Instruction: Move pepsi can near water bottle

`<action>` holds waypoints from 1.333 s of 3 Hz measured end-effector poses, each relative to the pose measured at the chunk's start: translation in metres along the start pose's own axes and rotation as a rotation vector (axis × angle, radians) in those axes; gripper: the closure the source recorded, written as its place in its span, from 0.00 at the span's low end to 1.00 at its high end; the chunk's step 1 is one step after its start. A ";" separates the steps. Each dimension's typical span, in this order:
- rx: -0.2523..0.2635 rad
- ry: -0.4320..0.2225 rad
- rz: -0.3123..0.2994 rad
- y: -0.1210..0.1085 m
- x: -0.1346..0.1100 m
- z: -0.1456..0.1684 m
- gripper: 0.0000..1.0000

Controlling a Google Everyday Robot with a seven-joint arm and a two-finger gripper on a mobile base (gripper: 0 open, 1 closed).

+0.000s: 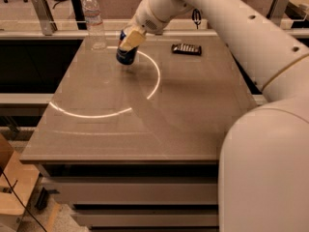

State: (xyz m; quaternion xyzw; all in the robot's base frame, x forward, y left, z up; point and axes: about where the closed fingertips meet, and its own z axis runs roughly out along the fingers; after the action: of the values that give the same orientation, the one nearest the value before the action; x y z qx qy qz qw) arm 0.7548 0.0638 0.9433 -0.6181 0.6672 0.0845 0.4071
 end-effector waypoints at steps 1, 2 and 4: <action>-0.023 0.001 -0.015 -0.003 -0.007 0.024 1.00; -0.040 0.005 -0.042 -0.005 -0.016 0.047 1.00; 0.000 0.017 -0.056 -0.029 -0.021 0.059 1.00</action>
Offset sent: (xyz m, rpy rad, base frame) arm 0.0410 0.0560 -0.0197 -0.0446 -0.0069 0.0751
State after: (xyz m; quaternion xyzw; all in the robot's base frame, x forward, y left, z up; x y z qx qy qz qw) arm 0.8046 0.1095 0.9295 -0.6372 0.6532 0.0679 0.4034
